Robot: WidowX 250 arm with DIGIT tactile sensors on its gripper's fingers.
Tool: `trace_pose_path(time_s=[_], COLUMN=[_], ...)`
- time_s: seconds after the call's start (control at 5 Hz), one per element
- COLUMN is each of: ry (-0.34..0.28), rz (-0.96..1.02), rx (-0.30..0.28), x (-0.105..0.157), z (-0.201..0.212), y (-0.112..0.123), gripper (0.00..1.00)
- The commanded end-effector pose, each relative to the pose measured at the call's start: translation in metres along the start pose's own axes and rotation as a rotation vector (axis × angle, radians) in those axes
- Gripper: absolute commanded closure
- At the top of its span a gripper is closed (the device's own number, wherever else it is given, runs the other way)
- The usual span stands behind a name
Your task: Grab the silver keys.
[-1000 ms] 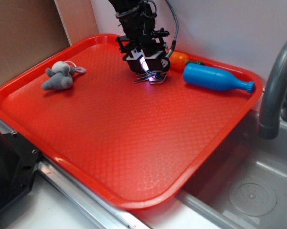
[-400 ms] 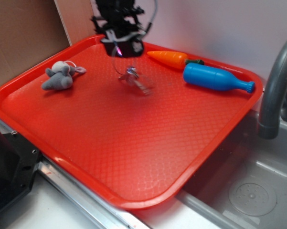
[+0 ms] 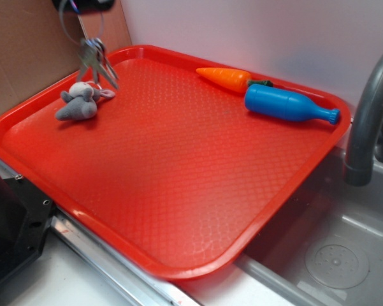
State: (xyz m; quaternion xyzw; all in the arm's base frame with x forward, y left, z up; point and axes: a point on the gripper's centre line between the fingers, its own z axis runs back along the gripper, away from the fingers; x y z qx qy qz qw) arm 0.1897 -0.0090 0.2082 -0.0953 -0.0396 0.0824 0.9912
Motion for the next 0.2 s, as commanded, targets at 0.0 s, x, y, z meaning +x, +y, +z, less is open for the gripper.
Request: trace_pose_path(time_s=[0.0], ry=[-0.050], rz=[0.042], rx=[0.100], x=[0.0147], z=[0.0490], y=[-0.0173], gripper=[1.00])
